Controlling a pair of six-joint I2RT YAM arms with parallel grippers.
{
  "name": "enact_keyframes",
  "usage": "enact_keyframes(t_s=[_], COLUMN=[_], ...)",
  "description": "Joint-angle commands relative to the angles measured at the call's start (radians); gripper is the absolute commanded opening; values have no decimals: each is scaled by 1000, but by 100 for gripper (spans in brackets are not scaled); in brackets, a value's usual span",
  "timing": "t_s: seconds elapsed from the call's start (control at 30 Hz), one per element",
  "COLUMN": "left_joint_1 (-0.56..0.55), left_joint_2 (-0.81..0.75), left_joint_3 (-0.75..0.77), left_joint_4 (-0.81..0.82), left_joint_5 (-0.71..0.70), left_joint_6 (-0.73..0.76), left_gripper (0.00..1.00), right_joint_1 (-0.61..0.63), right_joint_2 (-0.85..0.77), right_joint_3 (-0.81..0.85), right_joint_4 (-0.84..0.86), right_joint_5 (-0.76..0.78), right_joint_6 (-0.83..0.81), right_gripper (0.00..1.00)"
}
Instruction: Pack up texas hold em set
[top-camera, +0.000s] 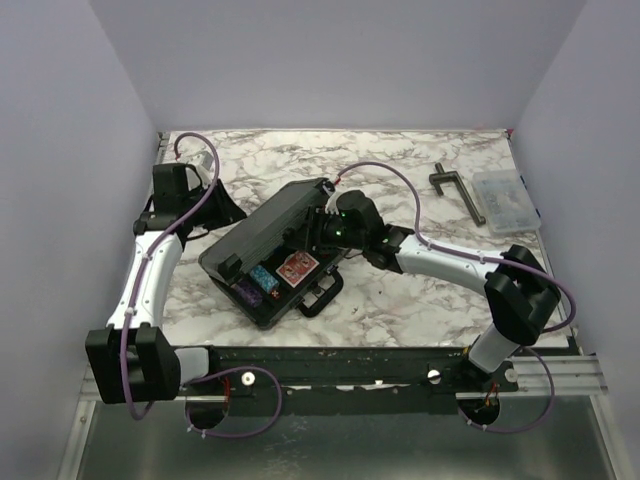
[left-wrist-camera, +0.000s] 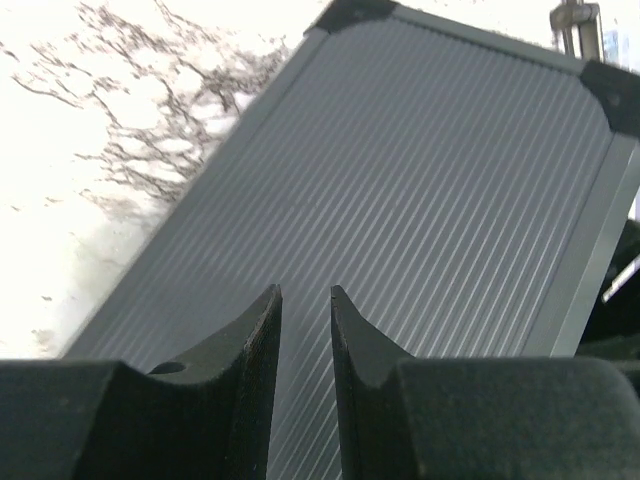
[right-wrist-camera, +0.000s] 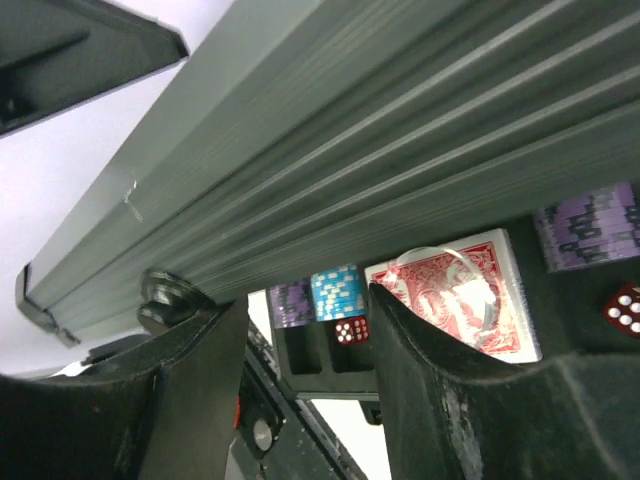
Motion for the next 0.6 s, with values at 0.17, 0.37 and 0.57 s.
enact_keyframes(t_s=[0.17, 0.37, 0.57], left_joint_1=[-48, -54, -68], left_joint_2=[-113, -127, -119], left_joint_3=[-91, -119, -116], left_joint_4=[29, 29, 25], left_joint_5=[37, -30, -38], left_joint_6=[64, 62, 53], left_gripper=[26, 29, 29], right_joint_1=[1, 1, 1], right_joint_2=[-24, -50, -126], right_joint_3=[-35, -63, -119], right_joint_4=[4, -5, -37], right_joint_5=[10, 19, 47], right_joint_6=[4, 6, -8], right_gripper=[55, 55, 55])
